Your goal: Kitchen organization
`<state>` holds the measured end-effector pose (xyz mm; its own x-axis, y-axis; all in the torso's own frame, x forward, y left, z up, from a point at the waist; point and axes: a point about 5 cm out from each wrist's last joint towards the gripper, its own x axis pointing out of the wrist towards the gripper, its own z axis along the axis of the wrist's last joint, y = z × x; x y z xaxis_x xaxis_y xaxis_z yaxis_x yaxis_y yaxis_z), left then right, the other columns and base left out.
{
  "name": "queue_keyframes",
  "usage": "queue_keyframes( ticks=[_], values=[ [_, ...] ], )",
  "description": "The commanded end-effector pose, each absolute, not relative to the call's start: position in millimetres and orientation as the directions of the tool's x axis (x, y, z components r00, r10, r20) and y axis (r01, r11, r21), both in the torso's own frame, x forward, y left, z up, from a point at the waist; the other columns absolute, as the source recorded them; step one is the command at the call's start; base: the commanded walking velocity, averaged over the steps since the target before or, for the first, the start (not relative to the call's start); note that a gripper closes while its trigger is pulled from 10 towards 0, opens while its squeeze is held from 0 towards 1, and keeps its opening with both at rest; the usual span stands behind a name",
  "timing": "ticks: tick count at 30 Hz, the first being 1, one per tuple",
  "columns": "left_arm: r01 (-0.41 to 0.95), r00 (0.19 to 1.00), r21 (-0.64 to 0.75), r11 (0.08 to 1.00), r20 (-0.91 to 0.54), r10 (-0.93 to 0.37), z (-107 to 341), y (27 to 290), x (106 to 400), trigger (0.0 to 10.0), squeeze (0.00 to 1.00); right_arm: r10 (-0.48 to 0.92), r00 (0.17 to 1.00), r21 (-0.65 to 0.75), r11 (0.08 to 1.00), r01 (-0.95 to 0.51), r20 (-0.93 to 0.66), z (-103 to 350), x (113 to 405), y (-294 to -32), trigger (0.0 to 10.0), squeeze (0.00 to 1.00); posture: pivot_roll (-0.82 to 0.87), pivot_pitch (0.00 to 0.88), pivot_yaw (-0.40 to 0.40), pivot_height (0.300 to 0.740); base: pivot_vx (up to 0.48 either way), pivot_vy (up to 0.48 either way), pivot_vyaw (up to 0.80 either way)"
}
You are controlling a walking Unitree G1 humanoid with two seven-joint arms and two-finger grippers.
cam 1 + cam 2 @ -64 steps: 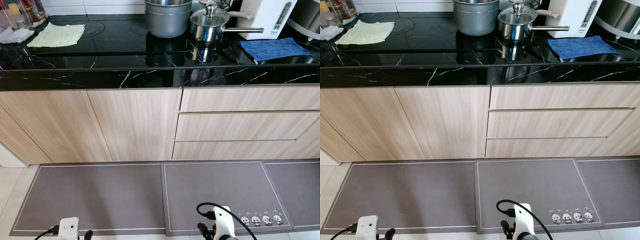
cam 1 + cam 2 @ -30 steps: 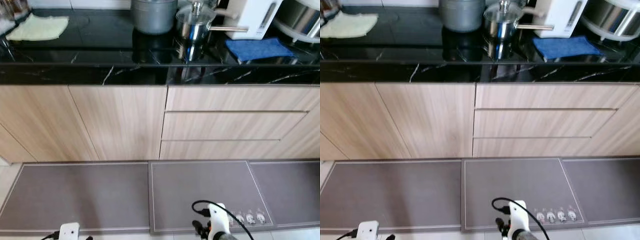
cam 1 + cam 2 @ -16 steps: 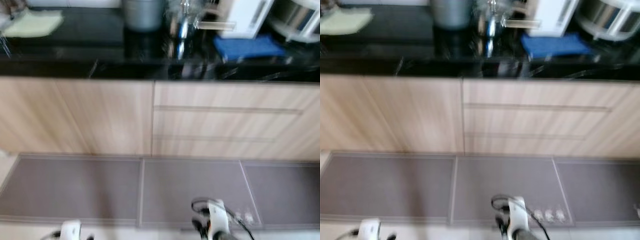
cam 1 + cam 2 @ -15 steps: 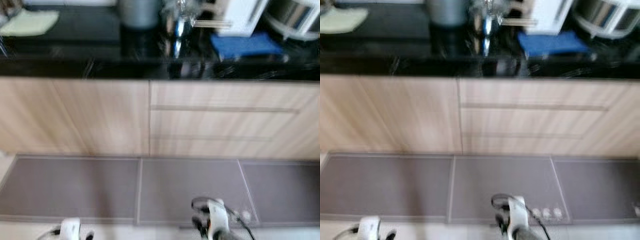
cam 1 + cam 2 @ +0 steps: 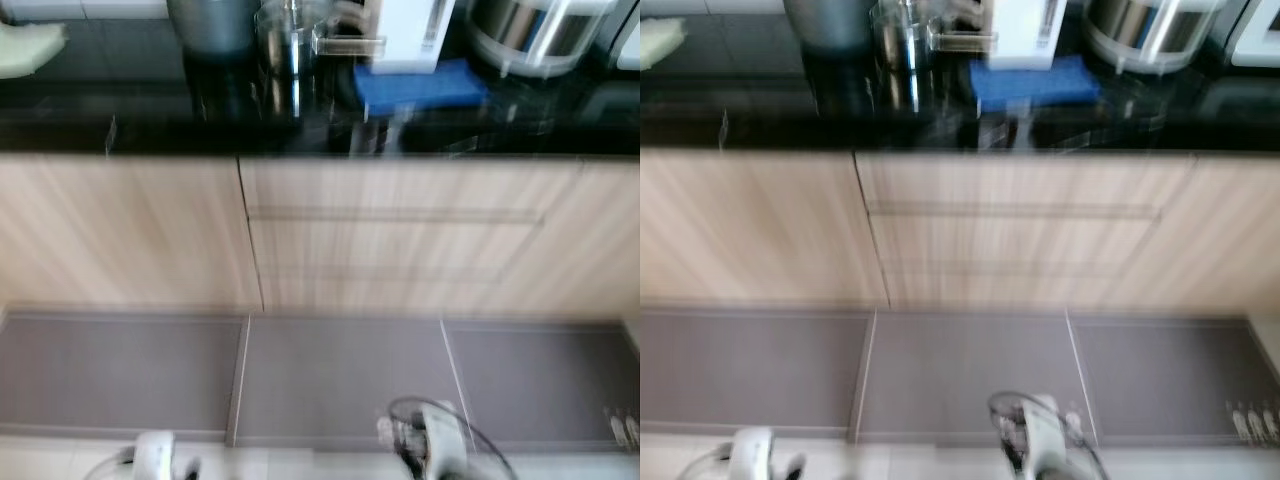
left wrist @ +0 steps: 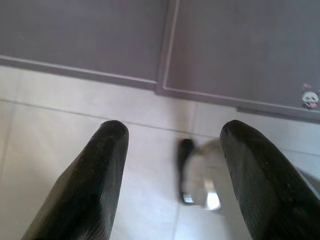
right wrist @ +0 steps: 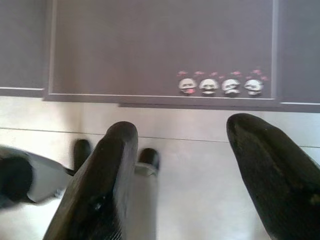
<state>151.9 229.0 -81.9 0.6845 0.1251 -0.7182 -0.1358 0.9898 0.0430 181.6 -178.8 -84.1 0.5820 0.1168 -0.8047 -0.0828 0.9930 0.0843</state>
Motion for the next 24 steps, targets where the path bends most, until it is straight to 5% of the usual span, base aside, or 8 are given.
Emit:
queue_keyframes(
  ticks=[1, 24],
  values=[
    [-0.138, 0.653, 0.058, 0.989, -0.745, 0.135, -85.6, 233.0, 142.2, 10.0, 0.0, 0.135, 0.581, 0.112, 0.991, -0.074, -0.802, -84.7, 181.9, -171.1, 10.0, 0.0, 0.04, 0.117, -0.048, 0.74, 0.0, -0.322, 0.0],
    [-0.13, 0.643, 0.067, 0.989, -0.754, 0.136, -85.7, 237.5, 140.4, 10.0, 0.0, 0.139, 0.587, 0.12, 0.99, -0.072, -0.798, -84.6, 181.9, -170.2, 10.0, 0.0, 0.04, 0.104, -0.034, 0.74, 0.0, -0.326, 0.0]
  ],
)
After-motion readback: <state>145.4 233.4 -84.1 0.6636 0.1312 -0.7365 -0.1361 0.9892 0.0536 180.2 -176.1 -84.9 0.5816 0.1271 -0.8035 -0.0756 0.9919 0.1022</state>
